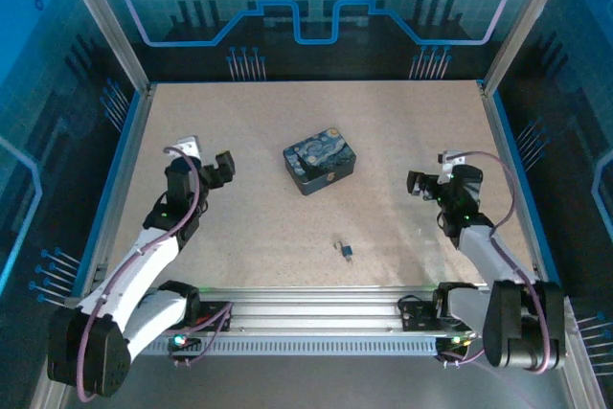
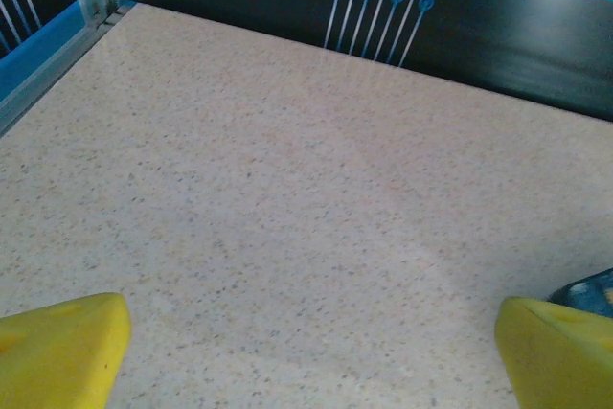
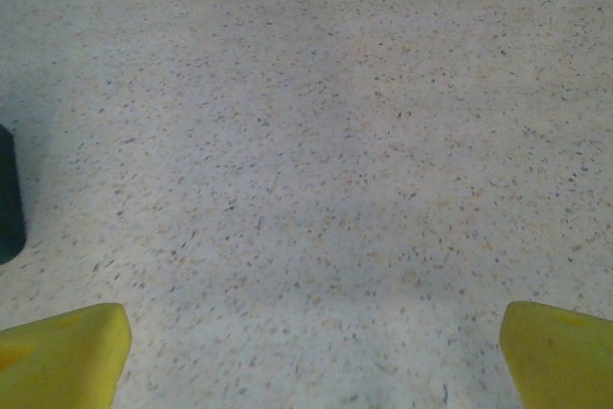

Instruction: Unlock the padlock with the key

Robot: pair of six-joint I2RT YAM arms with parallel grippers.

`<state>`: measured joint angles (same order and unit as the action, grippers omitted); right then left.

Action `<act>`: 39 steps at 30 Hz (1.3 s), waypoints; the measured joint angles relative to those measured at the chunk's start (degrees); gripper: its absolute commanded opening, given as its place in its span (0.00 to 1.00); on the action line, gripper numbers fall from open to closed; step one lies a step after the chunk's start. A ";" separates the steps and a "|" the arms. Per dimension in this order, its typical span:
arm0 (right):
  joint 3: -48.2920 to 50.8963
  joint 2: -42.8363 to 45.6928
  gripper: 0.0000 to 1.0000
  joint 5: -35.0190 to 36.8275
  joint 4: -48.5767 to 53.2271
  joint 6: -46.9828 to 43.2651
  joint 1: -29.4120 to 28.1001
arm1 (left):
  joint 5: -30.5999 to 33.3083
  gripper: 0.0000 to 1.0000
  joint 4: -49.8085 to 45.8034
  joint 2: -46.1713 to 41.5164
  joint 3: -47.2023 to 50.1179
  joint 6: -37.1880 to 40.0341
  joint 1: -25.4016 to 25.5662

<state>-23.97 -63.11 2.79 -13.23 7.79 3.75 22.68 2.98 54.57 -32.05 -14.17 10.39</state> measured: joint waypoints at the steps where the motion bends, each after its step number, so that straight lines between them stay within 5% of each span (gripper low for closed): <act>1: 0.17 -1.84 1.00 0.02 -2.51 -0.24 0.07 | 0.39 0.99 0.42 0.81 0.20 0.68 -0.07; 20: 3.08 -20.81 1.00 -6.84 -32.74 -4.11 -1.90 | 1.55 0.99 7.15 7.17 2.29 3.82 -0.83; 39: -0.04 -22.91 1.00 -2.25 -29.81 -7.93 -6.14 | 1.20 0.99 14.62 13.11 4.83 5.66 -1.53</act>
<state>-24.01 -86.02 0.54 -43.05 -0.14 -2.39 23.88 17.61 67.68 -27.22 -8.51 8.86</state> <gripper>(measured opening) 0.996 0.990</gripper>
